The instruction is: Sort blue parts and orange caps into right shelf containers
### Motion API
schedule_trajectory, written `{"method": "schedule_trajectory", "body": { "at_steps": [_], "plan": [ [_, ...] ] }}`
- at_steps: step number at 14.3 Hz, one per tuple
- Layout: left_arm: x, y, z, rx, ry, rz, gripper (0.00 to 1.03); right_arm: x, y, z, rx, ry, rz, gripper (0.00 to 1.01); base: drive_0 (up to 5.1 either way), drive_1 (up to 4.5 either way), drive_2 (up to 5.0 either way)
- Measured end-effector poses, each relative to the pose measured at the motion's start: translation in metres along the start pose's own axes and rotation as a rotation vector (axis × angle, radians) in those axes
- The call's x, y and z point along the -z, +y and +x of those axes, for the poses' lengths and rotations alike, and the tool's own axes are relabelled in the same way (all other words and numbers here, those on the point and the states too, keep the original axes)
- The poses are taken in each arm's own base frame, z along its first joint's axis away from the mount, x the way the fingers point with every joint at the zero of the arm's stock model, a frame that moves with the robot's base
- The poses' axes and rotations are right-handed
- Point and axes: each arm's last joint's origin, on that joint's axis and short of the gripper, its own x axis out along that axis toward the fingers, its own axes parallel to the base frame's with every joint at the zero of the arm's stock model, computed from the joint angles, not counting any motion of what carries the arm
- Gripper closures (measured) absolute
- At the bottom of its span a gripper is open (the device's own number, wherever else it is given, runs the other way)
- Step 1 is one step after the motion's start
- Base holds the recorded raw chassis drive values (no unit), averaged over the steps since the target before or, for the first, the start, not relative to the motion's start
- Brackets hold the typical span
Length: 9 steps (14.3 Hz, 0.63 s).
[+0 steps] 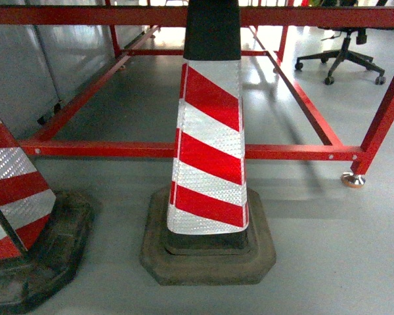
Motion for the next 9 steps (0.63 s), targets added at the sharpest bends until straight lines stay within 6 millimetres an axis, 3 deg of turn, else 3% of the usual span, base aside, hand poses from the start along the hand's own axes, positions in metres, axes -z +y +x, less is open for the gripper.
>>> {"method": "schedule_trajectory", "body": {
  "at_steps": [9],
  "plan": [
    [0.0000, 0.0000, 0.0000, 0.000, 0.000, 0.000, 0.05, 0.0000, 0.0000, 0.0000, 0.000, 0.000, 0.000, 0.03, 0.0, 0.00, 0.0]
  ]
}}
